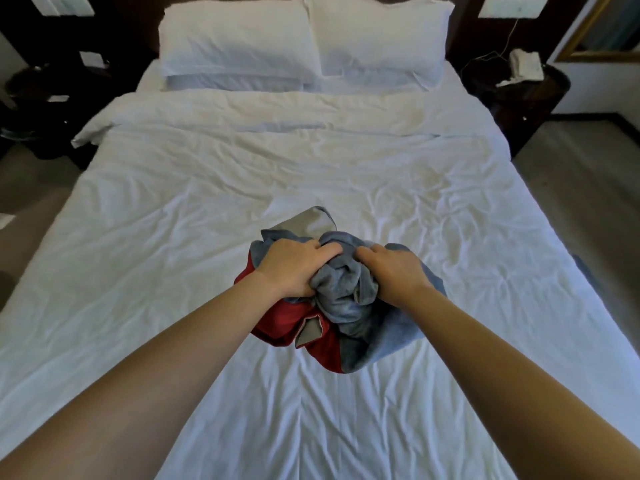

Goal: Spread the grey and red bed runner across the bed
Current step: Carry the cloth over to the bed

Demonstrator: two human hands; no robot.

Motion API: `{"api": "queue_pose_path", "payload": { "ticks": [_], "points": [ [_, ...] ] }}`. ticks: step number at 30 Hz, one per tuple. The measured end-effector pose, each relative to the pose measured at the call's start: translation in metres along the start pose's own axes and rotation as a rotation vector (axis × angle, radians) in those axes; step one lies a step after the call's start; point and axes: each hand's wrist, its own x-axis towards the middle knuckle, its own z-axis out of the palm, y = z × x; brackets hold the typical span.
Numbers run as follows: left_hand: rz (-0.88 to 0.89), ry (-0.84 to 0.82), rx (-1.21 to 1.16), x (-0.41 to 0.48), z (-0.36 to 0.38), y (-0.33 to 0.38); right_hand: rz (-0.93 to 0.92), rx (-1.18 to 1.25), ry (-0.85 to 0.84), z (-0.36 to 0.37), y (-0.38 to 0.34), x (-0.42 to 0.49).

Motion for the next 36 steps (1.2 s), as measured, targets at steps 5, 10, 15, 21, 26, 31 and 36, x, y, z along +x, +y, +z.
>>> {"api": "queue_pose_path", "payload": {
  "ticks": [5, 10, 15, 21, 26, 31, 36],
  "points": [
    [-0.004, -0.055, -0.02, -0.004, 0.046, 0.0, -0.001, 0.04, -0.068, 0.043, -0.008, 0.003],
    [-0.021, -0.116, -0.057, -0.01, 0.088, 0.0, -0.026, 0.058, -0.113, 0.083, -0.013, 0.007],
    [-0.026, -0.149, -0.096, -0.013, 0.122, 0.003, -0.034, 0.077, -0.16, 0.118, -0.014, 0.007],
    [-0.028, -0.152, -0.108, -0.014, 0.165, 0.015, -0.032, 0.099, -0.202, 0.16, -0.013, 0.002],
    [-0.037, -0.158, -0.122, -0.018, 0.197, 0.026, -0.028, 0.124, -0.226, 0.191, -0.012, -0.004],
    [-0.022, -0.16, -0.133, -0.012, 0.219, 0.035, 0.013, 0.16, -0.232, 0.219, -0.007, -0.015],
    [-0.063, -0.163, -0.159, -0.002, 0.237, 0.037, 0.083, 0.205, -0.207, 0.239, 0.003, -0.021]
  ]
}}
